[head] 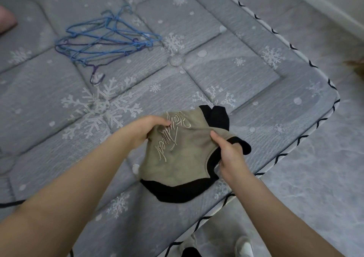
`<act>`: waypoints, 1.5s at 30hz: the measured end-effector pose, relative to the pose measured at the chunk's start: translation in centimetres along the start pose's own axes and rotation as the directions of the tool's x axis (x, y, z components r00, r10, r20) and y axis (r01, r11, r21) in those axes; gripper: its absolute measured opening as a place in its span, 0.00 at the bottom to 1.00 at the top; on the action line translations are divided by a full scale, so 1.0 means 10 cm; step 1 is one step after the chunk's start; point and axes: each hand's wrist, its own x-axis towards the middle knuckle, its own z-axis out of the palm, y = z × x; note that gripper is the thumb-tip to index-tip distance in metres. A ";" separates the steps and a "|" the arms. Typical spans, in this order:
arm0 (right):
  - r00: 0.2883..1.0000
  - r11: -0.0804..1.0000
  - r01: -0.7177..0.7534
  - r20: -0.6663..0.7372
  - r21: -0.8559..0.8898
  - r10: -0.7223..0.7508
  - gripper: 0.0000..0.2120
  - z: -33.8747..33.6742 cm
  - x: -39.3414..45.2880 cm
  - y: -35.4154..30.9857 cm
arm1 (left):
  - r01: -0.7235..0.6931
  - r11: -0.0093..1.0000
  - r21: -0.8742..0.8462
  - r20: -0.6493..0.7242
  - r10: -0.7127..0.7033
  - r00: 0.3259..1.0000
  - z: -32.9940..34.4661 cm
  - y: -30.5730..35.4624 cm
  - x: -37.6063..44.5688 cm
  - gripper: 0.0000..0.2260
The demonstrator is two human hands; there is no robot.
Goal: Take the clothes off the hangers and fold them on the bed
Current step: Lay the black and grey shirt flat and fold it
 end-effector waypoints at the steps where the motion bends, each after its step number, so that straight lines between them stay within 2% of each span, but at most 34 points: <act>1: 1.000 0.999 0.026 0.010 -0.019 -0.026 0.16 0.06 -0.01 -0.12 | -0.044 0.998 -0.034 0.011 0.045 0.999 -0.03 0.09 -0.05 0.09; 4: 0.991 0.992 0.124 0.044 -0.030 -0.123 0.19 0.27 -0.06 -0.49 | -0.210 0.967 -0.141 0.012 0.214 0.977 -0.09 0.32 -0.21 0.09; 7: 0.964 0.969 0.247 0.097 0.002 -0.246 0.29 0.50 -0.16 -0.81 | -0.397 0.896 -0.200 -0.070 0.391 0.918 -0.18 0.53 -0.40 0.09; 10: 0.901 0.917 0.395 0.172 0.057 -0.399 0.28 0.68 -0.33 -1.01 | -0.573 0.789 -0.221 -0.209 0.536 0.818 -0.30 0.61 -0.59 0.13; 12: 0.849 0.880 0.470 0.240 0.066 -0.471 0.28 0.73 -0.45 -1.03 | -0.633 0.747 -0.201 -0.283 0.575 0.768 -0.36 0.53 -0.69 0.15; 13: 0.824 0.863 0.499 0.270 0.073 -0.499 0.24 0.72 -0.48 -1.00 | -0.640 0.747 -0.179 -0.299 0.578 0.759 -0.39 0.45 -0.71 0.15; 15: 0.784 0.837 0.545 0.320 0.058 -0.532 0.15 0.66 -0.48 -0.84 | -0.603 0.786 -0.135 -0.310 0.544 0.780 -0.42 0.18 -0.72 0.16; 18: 0.815 0.838 0.536 0.325 -0.106 -0.480 0.11 0.46 -0.31 -0.46 | -0.437 0.894 -0.098 -0.290 0.394 0.872 -0.40 -0.39 -0.64 0.14; 21: 0.925 0.807 0.373 0.250 -0.458 -0.285 0.10 0.14 0.03 0.04 | -0.105 0.993 -0.049 -0.195 0.094 0.976 -0.28 -1.06 -0.51 0.16; 23: 0.978 0.704 0.206 0.171 -0.679 -0.120 0.13 -0.11 0.22 0.41 | 0.085 0.996 -0.041 -0.178 -0.091 0.980 -0.12 -1.46 -0.44 0.12; 24: 0.989 0.696 0.147 0.130 -0.703 -0.077 0.16 -0.21 0.27 0.53 | 0.119 0.990 -0.075 -0.211 -0.132 0.969 -0.06 -1.59 -0.41 0.13; 27: 0.994 0.726 0.110 0.069 -0.679 -0.086 0.13 -0.40 0.36 0.70 | 0.108 0.972 -0.209 -0.325 -0.173 0.930 0.01 -1.80 -0.28 0.18; 29: 0.993 0.721 0.101 0.031 -0.685 -0.110 0.19 -0.41 0.37 0.67 | 0.147 0.979 -0.141 -0.402 -0.192 0.895 -0.02 -1.81 -0.21 0.23; 31: 0.989 0.734 0.109 0.002 -0.670 -0.145 0.23 -0.39 0.41 0.61 | 0.163 0.986 -0.030 -0.469 -0.158 0.869 -0.06 -1.74 -0.18 0.23; 35: 0.952 0.680 0.180 -0.049 -0.711 -0.303 0.28 -0.26 0.51 0.39 | 0.002 0.999 0.032 -0.537 0.015 0.843 -0.15 -1.44 -0.13 0.15; 37: 0.937 0.606 0.233 0.008 -0.761 -0.350 0.26 -0.17 0.57 0.27 | -0.048 0.996 0.072 -0.540 0.079 0.838 -0.17 -1.25 -0.09 0.16; 40: 0.916 0.481 0.354 0.194 -0.802 -0.352 0.19 0.01 0.68 0.19 | -0.123 0.988 0.089 -0.552 0.152 0.820 -0.18 -1.01 0.01 0.20; 42: 0.907 0.412 0.401 0.291 -0.818 -0.304 0.19 0.15 0.76 0.19 | -0.155 0.985 0.080 -0.547 0.174 0.819 -0.16 -0.91 0.12 0.23; 45: 0.916 0.325 0.395 0.343 -0.859 -0.207 0.20 0.27 0.88 0.22 | -0.126 0.989 0.082 -0.528 0.151 0.836 -0.13 -0.81 0.25 0.27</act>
